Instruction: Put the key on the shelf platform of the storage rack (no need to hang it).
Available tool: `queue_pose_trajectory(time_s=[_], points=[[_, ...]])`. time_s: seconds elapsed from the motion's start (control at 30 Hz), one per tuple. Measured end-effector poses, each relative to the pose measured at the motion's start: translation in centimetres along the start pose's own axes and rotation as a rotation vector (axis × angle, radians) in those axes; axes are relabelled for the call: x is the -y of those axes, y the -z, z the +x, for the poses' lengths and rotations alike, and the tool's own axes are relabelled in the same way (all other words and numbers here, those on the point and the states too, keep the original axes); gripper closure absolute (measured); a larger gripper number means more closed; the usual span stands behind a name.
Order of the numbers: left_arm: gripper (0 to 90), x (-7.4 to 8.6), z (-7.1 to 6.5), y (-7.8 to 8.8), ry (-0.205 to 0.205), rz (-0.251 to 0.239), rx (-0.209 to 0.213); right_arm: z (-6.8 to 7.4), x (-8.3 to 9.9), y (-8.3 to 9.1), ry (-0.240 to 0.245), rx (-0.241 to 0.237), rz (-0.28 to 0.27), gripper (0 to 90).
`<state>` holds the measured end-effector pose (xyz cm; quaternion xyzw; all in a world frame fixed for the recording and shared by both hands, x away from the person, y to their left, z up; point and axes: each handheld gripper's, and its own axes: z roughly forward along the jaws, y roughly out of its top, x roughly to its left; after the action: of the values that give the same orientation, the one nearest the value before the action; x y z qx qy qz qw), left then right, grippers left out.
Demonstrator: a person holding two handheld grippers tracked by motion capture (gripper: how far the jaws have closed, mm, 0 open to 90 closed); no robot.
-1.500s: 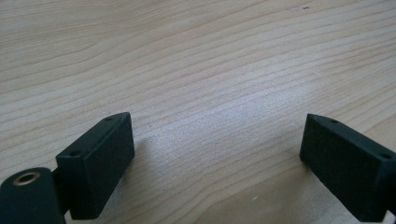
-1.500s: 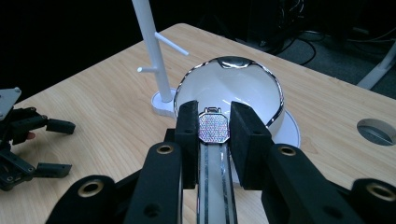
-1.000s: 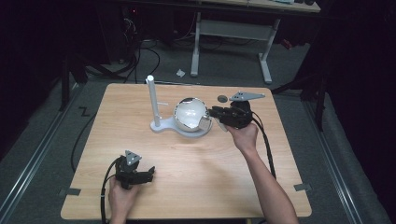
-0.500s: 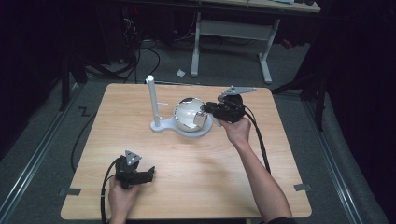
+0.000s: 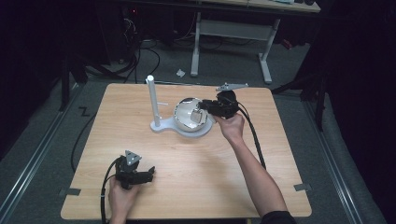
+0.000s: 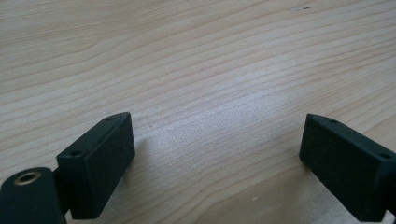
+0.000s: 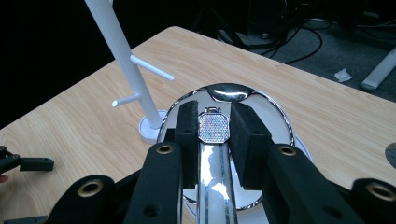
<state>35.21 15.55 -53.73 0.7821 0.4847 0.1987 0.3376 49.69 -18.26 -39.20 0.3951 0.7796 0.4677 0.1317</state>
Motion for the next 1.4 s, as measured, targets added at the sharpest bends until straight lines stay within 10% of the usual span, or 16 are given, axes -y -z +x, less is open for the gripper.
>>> queue_pose_trajectory(time_s=[1.4], points=[[11.3, 0.0, 0.0, 0.1, 0.002, 0.001, 0.000, 0.2, 0.5, -5.3, -0.022, -0.028, 0.083, 74.3]])
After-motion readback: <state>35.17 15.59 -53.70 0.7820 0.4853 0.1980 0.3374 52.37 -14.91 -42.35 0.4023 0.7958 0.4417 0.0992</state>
